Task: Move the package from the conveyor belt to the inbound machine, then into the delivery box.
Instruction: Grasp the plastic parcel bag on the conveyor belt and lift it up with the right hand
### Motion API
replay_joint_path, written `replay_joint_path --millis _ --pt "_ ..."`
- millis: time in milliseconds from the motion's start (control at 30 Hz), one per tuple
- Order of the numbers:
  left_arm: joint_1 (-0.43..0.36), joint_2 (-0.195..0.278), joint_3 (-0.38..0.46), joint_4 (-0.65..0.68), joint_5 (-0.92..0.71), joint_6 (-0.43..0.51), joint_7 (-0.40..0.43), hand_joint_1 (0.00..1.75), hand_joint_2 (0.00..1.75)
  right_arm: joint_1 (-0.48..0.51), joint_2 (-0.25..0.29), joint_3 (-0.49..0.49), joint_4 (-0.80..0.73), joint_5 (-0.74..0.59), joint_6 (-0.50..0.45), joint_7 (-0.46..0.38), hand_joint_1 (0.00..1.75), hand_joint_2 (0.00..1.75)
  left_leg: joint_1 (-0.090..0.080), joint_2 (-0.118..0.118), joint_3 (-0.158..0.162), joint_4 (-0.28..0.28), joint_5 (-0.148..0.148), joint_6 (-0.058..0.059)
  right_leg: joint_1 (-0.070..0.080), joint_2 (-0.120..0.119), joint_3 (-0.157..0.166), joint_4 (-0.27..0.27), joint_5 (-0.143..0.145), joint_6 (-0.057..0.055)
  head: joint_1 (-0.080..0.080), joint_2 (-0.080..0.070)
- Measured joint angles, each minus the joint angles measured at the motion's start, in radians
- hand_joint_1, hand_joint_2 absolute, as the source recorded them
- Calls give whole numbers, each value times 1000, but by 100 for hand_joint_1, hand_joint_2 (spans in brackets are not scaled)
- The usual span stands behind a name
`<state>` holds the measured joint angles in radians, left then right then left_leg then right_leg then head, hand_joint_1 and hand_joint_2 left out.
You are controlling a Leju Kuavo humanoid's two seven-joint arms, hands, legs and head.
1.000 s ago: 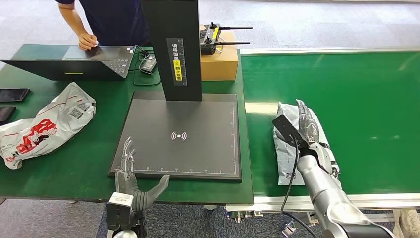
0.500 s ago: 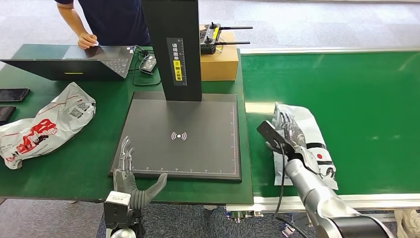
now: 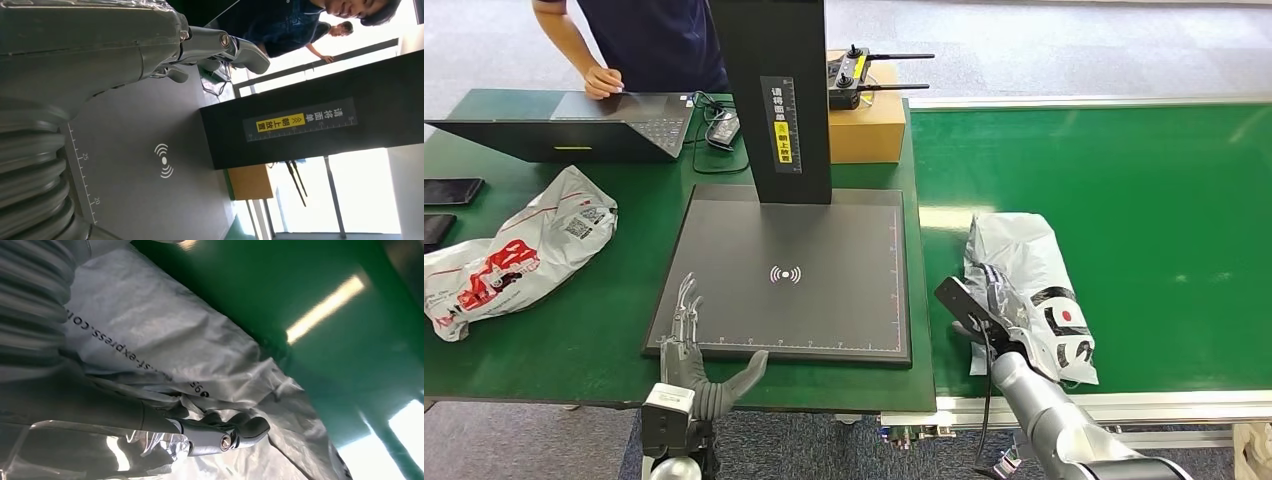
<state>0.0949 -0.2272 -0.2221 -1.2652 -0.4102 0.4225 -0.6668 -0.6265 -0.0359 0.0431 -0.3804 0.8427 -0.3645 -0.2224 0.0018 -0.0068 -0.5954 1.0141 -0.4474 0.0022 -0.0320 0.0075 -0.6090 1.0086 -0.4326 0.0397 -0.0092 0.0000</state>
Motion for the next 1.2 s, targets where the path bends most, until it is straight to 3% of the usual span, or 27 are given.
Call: replay_joint_path --millis 300,367,433,500,533,700,967,1200 --pt "-16 3 -16 27 0 -11 -1 0 175 40 0 -1 0 21 -69 50 4 175 0 0 1 0 0 0 0 0 1 0 0 0 0 0" --pt "-23 4 -22 36 1 -18 -2 0 175 45 0 -4 0 20 -74 51 38 175 0 0 1 1 0 0 0 -1 1 0 0 0 0 0" --pt "-32 4 -26 47 2 -23 -4 0 175 51 -1 -7 -1 19 -80 49 105 175 0 -1 1 1 0 0 0 -1 2 -1 0 0 0 0" --pt "-43 5 -28 59 6 -26 -6 0 175 57 -1 -10 -1 19 -85 45 155 175 0 -1 1 1 0 0 0 -1 2 -1 0 0 0 0" --pt "-47 5 -29 65 8 -26 -7 0 175 60 -1 -10 -1 20 -86 43 165 175 0 -1 1 1 0 0 0 -1 2 -1 0 0 0 0" --pt "-56 9 -32 88 25 -13 -24 0 175 59 -4 -16 -4 23 -91 24 175 175 0 -1 1 2 0 0 0 -1 3 -1 0 0 0 0" --pt "-49 19 -40 103 47 28 -33 0 175 53 -2 -19 -6 25 -126 -11 175 175 0 -1 1 2 0 0 0 -1 3 -1 0 0 0 0" --pt "-26 29 -56 103 64 65 -27 0 175 58 14 -16 -15 63 -254 -41 175 175 0 -1 1 1 0 0 0 -1 3 0 0 0 0 0"
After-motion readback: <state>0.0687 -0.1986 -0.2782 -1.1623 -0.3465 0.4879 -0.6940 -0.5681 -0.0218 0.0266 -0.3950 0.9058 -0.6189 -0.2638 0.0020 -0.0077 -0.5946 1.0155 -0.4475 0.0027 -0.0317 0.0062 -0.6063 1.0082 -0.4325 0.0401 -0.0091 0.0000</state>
